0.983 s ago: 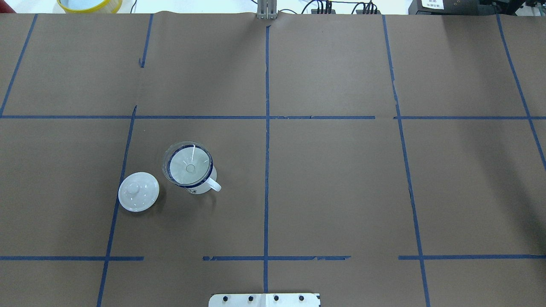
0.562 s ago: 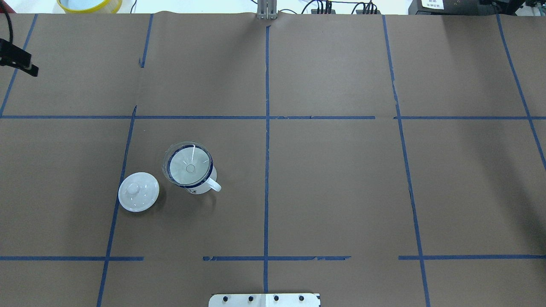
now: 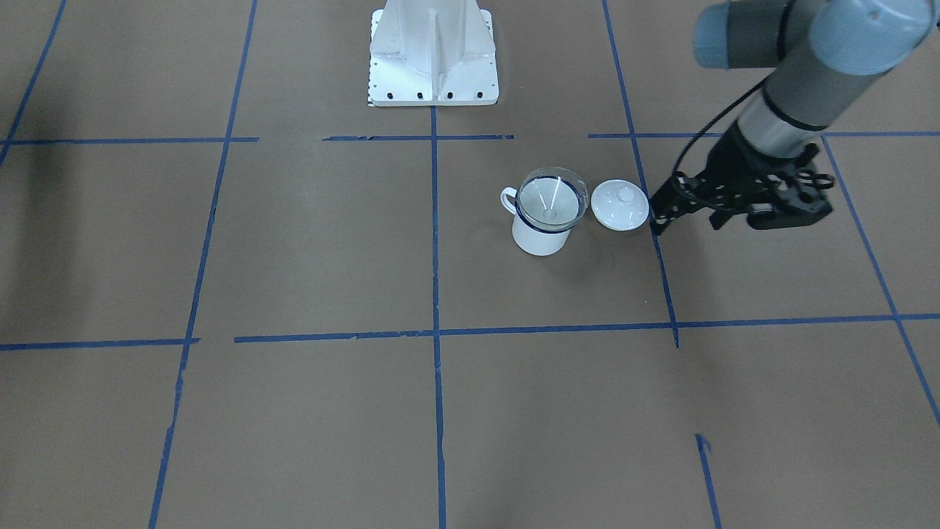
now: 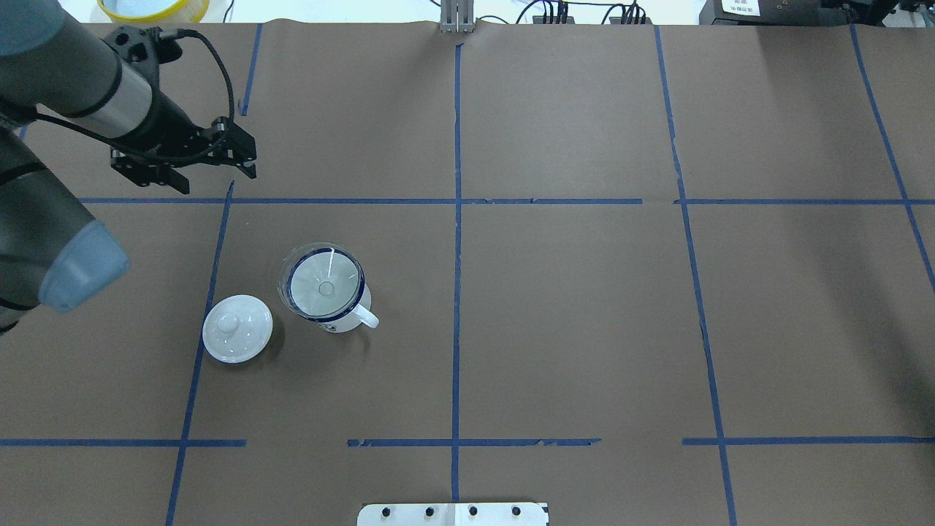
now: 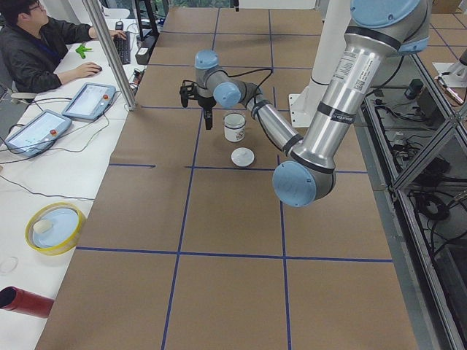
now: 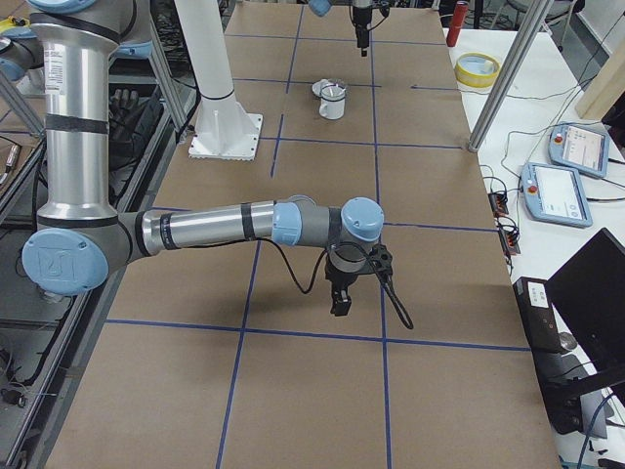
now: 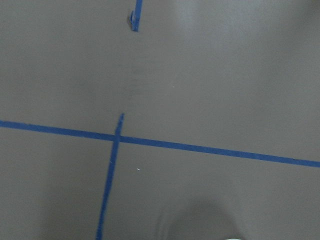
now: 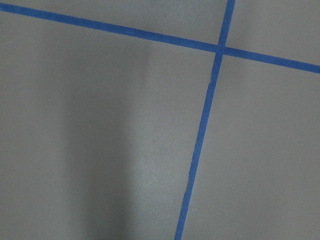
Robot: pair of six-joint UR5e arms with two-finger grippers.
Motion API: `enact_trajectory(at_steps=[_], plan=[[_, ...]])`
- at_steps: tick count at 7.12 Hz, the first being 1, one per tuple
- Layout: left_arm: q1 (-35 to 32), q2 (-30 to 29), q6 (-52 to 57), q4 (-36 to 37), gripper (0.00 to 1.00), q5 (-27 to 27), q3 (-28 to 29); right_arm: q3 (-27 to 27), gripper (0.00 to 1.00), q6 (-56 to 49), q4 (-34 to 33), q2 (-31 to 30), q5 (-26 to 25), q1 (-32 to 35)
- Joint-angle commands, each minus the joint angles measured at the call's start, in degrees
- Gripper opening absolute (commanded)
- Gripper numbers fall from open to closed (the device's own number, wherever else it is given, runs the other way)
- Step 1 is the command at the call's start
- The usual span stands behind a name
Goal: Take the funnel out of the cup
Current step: 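Move the left gripper over the glass funnel in the white mug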
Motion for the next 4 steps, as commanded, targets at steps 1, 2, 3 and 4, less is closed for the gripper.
enact_trajectory(at_steps=[1,2,3,4], plan=[[8.5,-7.4,-8.4,8.5,1.00,5.7,0.2,0.0,1.00,0.0,0.0,-0.1,0.0,0.0],[12.2,-9.7,-12.2,10.0,1.00,8.7,1.1,0.0,1.00,0.0,0.0,-0.1,0.0,0.0],[15.9,-11.3,-13.4,12.1,1.00,13.0,2.3,0.0,1.00,0.0,0.0,-0.1,0.0,0.0],[17.6,-11.5,-13.5,12.3,0.95,14.4,2.9,0.0,1.00,0.0,0.0,-0.1,0.0,0.0]])
